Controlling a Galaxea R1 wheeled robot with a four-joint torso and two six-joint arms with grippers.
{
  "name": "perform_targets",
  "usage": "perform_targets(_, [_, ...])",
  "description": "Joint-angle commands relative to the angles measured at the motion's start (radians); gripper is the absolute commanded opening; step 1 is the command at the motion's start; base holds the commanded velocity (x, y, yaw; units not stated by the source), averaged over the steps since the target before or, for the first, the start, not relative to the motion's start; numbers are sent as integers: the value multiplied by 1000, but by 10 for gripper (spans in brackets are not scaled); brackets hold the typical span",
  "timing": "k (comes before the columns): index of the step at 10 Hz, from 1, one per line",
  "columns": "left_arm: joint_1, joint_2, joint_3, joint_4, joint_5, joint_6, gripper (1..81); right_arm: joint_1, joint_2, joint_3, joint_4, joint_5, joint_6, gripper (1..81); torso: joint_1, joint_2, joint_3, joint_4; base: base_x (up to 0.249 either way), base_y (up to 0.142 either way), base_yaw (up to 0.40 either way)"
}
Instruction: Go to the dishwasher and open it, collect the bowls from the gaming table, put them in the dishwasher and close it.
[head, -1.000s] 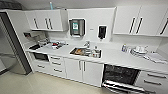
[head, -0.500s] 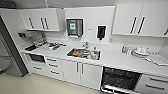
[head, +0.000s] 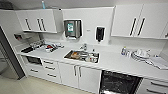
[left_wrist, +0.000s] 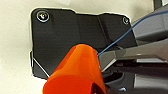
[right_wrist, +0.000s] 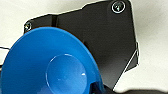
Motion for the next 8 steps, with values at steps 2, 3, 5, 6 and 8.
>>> perform_targets(2, [-40,-8,2,7,25,-3,10,40,30,33,-17,20,0,10,0,0,0,0,168,-81,0])
perform_targets(3, [-40,-8,2,7,25,-1,10,40,30,33,-17,19,0,10,0,0,0,0,168,-80,0])
perform_targets(5, [-42,-8,0,7,25,-3,10,41,33,33,-17,19,0,10,0,0,0,0,168,-81,0])
perform_targets(6, [-42,-8,0,7,25,-3,10,41,31,33,-17,19,0,10,0,0,0,0,166,-80,0])
perform_targets(8, [-42,-8,0,7,25,-3,10,41,31,33,-17,19,0,10,0,0,0,0,162,-81,0])
